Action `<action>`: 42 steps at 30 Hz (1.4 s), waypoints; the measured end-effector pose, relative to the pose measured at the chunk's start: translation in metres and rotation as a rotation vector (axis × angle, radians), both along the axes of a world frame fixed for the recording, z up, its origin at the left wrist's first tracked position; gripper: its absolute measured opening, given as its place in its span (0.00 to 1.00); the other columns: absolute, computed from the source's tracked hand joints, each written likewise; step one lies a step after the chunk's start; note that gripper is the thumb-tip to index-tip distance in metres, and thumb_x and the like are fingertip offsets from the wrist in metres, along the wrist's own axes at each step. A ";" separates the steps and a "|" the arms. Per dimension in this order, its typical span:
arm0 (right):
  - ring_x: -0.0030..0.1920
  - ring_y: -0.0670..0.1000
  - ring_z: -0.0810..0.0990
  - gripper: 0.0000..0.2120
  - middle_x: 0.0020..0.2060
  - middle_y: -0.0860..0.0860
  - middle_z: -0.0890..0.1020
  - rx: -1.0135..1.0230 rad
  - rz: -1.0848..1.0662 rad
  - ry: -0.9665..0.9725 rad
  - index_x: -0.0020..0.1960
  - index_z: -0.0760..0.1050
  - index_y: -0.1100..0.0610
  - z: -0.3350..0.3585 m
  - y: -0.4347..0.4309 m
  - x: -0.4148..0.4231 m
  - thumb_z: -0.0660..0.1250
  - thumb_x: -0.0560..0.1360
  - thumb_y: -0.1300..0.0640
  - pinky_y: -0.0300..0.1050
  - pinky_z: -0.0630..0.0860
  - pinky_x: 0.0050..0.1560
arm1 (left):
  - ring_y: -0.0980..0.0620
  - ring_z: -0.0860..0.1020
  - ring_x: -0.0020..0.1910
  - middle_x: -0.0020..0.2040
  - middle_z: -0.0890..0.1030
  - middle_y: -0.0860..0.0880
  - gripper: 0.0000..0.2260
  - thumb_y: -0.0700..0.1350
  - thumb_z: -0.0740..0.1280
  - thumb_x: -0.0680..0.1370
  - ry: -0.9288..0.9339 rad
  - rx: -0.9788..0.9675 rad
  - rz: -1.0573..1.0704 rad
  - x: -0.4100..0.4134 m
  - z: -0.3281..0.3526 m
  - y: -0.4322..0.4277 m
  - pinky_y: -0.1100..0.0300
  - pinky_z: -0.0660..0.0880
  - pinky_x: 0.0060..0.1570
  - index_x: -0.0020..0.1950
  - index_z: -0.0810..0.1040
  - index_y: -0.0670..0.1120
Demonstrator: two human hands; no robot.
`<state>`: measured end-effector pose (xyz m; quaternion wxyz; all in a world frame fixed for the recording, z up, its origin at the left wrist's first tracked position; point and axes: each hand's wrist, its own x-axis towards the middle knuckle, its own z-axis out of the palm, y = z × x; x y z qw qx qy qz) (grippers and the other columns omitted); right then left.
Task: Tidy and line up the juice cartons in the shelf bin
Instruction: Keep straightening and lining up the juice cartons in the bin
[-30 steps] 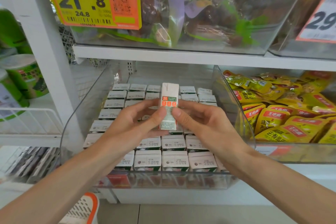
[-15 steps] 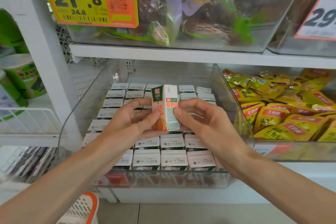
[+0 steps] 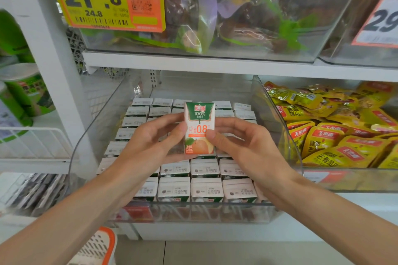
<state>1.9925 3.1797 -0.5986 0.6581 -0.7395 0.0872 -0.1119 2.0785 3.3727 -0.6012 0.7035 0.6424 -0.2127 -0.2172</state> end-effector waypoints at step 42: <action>0.58 0.54 0.87 0.12 0.52 0.53 0.89 0.075 0.081 0.094 0.59 0.84 0.55 0.012 -0.001 -0.002 0.71 0.82 0.49 0.54 0.79 0.67 | 0.47 0.84 0.64 0.63 0.86 0.46 0.16 0.58 0.70 0.80 0.048 -0.006 -0.177 -0.002 -0.002 -0.002 0.54 0.82 0.59 0.66 0.83 0.55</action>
